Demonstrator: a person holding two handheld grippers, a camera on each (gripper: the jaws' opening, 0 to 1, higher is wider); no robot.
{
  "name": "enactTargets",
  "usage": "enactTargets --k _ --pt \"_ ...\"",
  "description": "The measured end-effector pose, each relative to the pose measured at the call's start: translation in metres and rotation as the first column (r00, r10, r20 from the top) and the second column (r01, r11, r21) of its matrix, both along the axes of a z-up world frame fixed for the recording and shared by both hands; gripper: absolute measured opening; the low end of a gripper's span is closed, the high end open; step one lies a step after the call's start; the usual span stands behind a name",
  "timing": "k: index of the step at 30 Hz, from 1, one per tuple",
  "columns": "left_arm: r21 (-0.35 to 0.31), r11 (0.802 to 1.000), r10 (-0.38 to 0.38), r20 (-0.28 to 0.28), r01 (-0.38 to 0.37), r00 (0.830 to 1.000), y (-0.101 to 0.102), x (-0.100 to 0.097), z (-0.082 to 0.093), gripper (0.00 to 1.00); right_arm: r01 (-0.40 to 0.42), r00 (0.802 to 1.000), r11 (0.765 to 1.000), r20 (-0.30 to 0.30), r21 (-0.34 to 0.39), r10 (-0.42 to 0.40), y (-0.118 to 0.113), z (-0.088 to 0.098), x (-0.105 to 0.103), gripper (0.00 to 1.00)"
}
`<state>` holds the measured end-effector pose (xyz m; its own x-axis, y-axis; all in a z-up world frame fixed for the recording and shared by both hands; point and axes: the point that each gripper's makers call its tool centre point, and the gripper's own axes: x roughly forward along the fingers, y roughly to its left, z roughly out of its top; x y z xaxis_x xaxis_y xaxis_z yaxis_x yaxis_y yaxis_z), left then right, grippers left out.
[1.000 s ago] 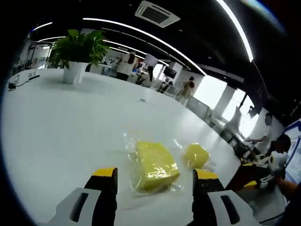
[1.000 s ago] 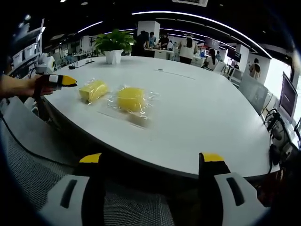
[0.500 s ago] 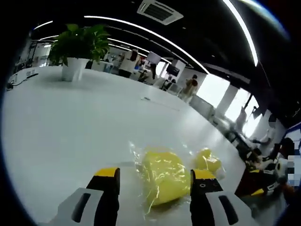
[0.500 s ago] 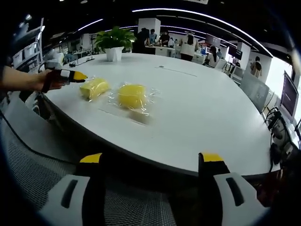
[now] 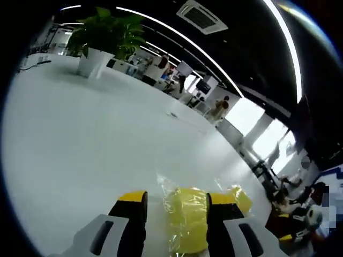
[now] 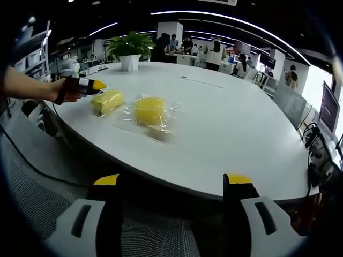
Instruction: Compare the silicone blocks by pressing each to a similar depth, holding the contact briefly, and releasing to observe deformation and rebound differences across the visible hardness samples.
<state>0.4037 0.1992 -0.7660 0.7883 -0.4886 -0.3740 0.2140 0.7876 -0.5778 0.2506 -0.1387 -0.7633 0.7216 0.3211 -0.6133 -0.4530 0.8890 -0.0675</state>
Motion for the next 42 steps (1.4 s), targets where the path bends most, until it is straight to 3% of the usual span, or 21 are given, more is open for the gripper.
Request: enactTargets --k 9,15,20,22,25,31,33,39,42 --pt "0.045 0.999 0.002 -0.023 -0.001 1.0 0.0 0.014 -0.013 0.33 0.002 1.0 1.0 -0.014 -0.006 -0.002 0.0 -0.002 -0.001 0.73" --pt "0.019 1.0 -0.009 -0.027 0.01 1.0 -0.002 0.02 -0.013 0.31 -0.011 1.0 1.0 -0.022 0.003 0.011 0.002 -0.003 0.0 0.74" --pt "-0.082 0.997 -0.003 -0.061 -0.002 0.998 -0.006 0.023 -0.016 0.28 -0.012 1.0 1.0 -0.024 0.003 0.012 0.002 -0.003 0.001 0.74" --pt "-0.123 0.992 -0.018 -0.07 0.009 0.997 -0.01 0.023 -0.013 0.19 -0.011 1.0 1.0 -0.026 0.0 0.011 0.002 -0.004 0.001 0.74" --pt "-0.101 0.995 -0.018 -0.059 0.012 0.998 -0.009 0.025 -0.013 0.15 -0.012 0.999 1.0 -0.029 -0.002 0.012 0.001 -0.004 0.001 0.73" --pt "-0.122 0.993 -0.017 -0.052 0.011 0.998 -0.008 0.027 -0.012 0.08 -0.013 0.999 1.0 -0.033 -0.002 0.013 0.001 -0.004 0.0 0.73" --pt "-0.105 0.994 -0.025 -0.013 0.023 1.0 -0.01 0.025 -0.004 0.02 -0.015 0.999 1.0 -0.034 -0.002 0.015 0.001 -0.004 -0.001 0.73" --pt "-0.059 0.995 -0.075 0.005 0.075 0.997 -0.021 0.012 0.007 0.0 -0.019 0.999 1.0 -0.043 -0.004 0.018 0.001 -0.005 -0.002 0.72" --pt "-0.058 0.993 -0.097 0.064 0.1 0.993 -0.024 0.009 0.025 0.0 -0.023 0.999 1.0 -0.049 -0.004 0.023 0.002 -0.005 -0.003 0.72"
